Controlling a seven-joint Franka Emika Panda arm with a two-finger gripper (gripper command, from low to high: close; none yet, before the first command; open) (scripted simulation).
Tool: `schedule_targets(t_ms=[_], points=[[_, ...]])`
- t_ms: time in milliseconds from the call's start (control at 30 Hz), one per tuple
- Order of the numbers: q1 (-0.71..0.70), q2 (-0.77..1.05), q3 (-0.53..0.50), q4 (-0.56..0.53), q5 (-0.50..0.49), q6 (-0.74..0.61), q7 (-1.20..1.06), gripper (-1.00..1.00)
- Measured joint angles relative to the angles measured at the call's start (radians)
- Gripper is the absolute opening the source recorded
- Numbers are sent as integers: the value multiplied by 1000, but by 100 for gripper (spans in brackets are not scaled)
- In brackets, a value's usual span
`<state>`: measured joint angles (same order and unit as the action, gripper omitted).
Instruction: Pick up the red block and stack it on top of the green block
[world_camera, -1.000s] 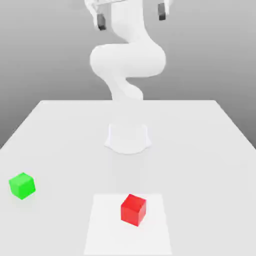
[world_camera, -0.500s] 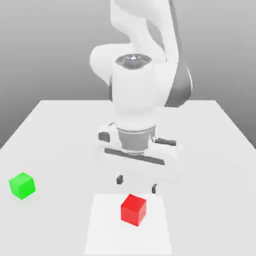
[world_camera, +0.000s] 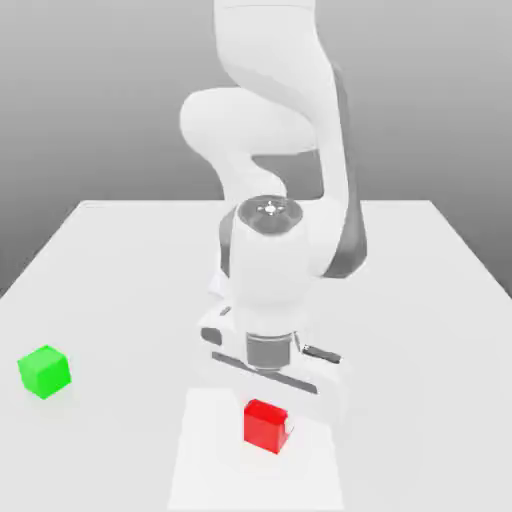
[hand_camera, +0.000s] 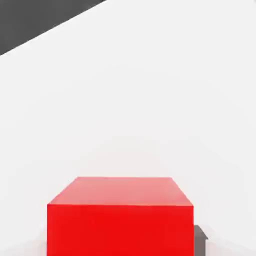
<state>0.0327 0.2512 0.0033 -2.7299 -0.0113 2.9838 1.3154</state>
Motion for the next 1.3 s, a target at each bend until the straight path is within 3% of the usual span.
schedule_targets(t_ms=[333,767,900,967,1200,1233,1300], points=[[-35,-226,-14,-27,9,-199,-32,-100],[-597,-269,-306,66,1,-335,-479,-100],[-745,-229,-247,79,28,-303,-524,-100],[-680,-201,-206,82,42,-277,-535,-100],[-697,-78,-177,82,108,-164,-583,-100],[-700,-66,-173,81,115,-152,-587,100],[-700,-66,-173,81,115,-152,-587,100]])
